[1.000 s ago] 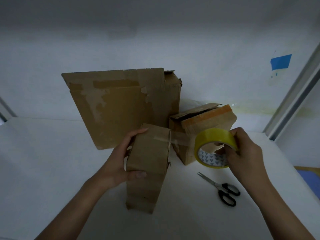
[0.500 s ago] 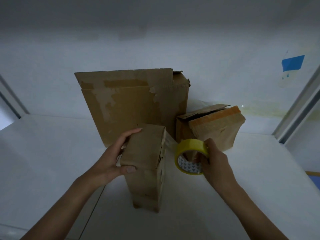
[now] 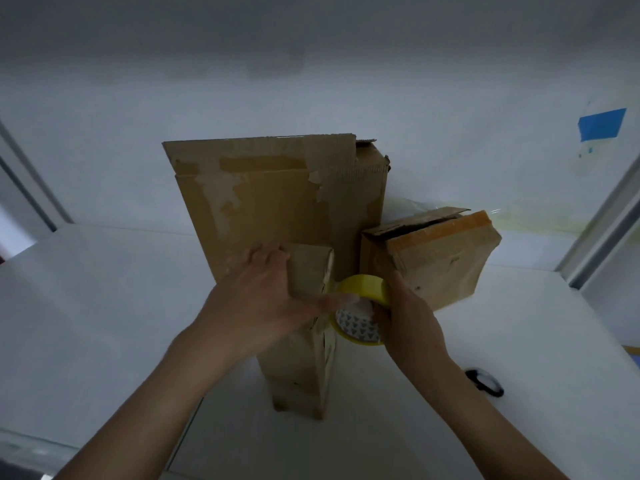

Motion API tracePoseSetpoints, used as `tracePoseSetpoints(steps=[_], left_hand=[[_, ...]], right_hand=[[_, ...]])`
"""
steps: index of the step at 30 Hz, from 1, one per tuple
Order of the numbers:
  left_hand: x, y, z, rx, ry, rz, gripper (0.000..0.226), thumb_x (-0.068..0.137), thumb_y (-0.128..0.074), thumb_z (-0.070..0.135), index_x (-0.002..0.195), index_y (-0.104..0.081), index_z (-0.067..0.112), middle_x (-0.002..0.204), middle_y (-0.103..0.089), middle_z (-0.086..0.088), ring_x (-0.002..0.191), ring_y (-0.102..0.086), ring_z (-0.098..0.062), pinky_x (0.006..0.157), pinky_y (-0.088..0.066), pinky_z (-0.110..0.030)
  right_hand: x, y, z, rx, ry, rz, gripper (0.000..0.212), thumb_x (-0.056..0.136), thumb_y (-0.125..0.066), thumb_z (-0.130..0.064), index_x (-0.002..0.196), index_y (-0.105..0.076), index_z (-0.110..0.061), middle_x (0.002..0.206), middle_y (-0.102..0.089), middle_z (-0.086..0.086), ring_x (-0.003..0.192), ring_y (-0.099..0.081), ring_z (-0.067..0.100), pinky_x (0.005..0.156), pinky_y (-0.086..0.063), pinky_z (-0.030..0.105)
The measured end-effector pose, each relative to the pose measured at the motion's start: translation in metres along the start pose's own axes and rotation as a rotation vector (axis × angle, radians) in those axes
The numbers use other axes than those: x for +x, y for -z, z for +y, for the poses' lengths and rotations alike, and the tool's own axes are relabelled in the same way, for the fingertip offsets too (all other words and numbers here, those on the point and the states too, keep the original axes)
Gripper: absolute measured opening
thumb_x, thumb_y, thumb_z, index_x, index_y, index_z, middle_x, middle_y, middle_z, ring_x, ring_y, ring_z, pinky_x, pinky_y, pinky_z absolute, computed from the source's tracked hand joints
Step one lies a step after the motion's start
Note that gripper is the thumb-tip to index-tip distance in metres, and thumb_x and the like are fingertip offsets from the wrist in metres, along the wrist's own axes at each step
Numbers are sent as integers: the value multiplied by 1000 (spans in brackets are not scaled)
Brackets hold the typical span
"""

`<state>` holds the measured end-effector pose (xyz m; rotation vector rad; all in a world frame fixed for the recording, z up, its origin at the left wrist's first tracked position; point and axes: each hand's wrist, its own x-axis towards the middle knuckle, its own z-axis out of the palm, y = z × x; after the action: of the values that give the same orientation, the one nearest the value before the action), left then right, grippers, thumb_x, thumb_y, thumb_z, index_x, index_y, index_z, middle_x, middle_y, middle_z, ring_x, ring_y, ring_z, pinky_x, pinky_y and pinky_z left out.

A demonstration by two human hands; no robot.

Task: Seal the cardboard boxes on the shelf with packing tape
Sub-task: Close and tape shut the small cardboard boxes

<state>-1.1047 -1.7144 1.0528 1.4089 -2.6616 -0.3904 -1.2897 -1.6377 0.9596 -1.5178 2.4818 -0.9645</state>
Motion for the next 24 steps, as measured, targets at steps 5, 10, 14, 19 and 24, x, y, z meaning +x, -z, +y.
tracePoseSetpoints(steps=[5,10,14,19,24], left_hand=[[9,-17,15,97,65,-18,114,76,-40,87,154,-12,9,163,-17,-8,147,-19,-32,114,-28,-61],[19,-7,-7,62,33,-35,80,90,-52,55,154,-5,42,164,-15,0,144,-26,-32,112,-30,-51],[23,-3,-17,110,121,-55,77,87,-41,63,152,-2,49,165,-12,3,148,-22,-34,114,-8,-72],[35,-4,-26,69,160,62,68,89,-16,77,145,-27,39,139,-54,-4,123,-53,-34,105,-37,-58],[54,3,-49,44,72,70,57,96,-24,69,143,-36,38,131,-61,-1,109,-60,-27,81,-44,-35]], right_hand=[[-1,4,-1,-43,26,-28,29,89,-54,-8,115,-42,-15,97,-56,5,90,-61,30,68,-51,40],[-8,-1,7,70,102,-77,48,84,-65,-25,124,-44,-8,92,-55,3,84,-58,28,62,-41,35],[-14,-9,4,180,131,-78,55,78,-73,-39,119,-46,-14,86,-59,4,76,-57,25,62,-48,40],[-15,-12,-2,349,213,-71,43,70,-72,-50,89,-46,-22,76,-57,-7,67,-58,12,53,-47,32],[-13,-3,-15,696,213,-228,49,67,-83,-46,97,-58,-16,99,-67,-7,93,-67,9,78,-57,37]])
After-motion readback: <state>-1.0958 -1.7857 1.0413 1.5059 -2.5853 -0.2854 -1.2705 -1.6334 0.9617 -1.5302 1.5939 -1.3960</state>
